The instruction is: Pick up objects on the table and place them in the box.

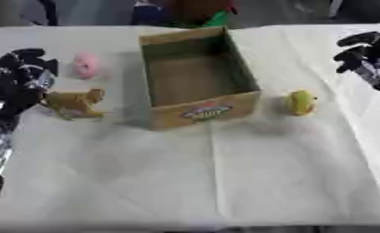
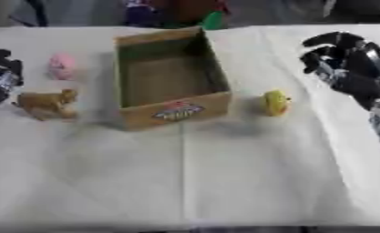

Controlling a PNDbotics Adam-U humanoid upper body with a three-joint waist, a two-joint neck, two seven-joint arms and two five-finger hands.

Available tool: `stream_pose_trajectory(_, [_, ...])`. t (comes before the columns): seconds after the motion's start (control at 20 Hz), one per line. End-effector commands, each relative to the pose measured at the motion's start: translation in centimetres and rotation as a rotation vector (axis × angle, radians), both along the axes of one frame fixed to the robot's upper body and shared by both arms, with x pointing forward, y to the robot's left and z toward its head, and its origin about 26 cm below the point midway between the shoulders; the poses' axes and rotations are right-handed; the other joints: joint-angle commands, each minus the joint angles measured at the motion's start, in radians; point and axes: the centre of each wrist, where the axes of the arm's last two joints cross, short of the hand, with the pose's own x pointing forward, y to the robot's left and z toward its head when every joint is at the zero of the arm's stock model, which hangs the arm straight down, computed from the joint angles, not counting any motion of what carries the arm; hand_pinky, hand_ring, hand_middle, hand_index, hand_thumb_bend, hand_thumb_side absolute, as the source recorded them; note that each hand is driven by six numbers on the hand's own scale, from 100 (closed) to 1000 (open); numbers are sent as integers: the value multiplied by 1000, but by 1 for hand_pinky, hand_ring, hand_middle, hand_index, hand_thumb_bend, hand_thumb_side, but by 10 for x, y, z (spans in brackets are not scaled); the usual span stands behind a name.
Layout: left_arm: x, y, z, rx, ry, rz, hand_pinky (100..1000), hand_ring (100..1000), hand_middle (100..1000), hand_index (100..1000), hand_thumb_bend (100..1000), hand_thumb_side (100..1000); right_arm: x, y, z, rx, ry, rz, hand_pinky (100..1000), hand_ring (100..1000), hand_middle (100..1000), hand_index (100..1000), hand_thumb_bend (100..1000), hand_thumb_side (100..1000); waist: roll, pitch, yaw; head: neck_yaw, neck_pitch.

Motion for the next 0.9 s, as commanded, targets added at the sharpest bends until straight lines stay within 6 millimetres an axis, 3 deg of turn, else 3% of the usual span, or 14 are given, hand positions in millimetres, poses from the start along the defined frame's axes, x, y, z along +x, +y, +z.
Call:
stream_pose_trajectory(0.05, [-4,16,37,166,-71,-8,639,581,590,754,263,166,0,-5,11,-19,-24,-5,581,673,709,706,337,305,3,-18,-3,5,-11])
stream_pose_trajectory(0.25, [-9,24,58,326,-83,-31,655,595,603,764,296,169,0,-4,11,-21,-22,0,581,674,709,706,336,304,6,-20,-5,7,-15])
stream_pose_trajectory(0.5, [-10,26,67,450,-84,-48,660,597,605,766,349,173,0,-5,11,-22,-22,2,581,674,710,706,336,304,5,-21,-7,7,-20])
stream_pose_trajectory(0.6, [-10,27,70,504,-80,-48,671,604,611,774,550,142,0,-5,11,-23,-22,3,581,674,710,706,335,304,5,-21,-8,7,-21])
stream_pose_trajectory(0.7, [-11,31,78,577,-69,-47,683,612,616,781,681,116,1,-5,11,-24,-22,4,581,674,710,706,336,304,6,-22,-10,9,-21])
stream_pose_trajectory(0.75, [-10,33,83,614,-63,-44,685,612,614,780,692,120,1,-5,11,-24,-21,4,581,674,710,706,335,304,6,-23,-10,9,-21])
stream_pose_trajectory(0.9, [-7,38,97,726,-29,-30,693,618,620,786,583,164,1,-4,10,-26,-17,7,582,674,710,706,335,304,8,-25,-13,13,-20])
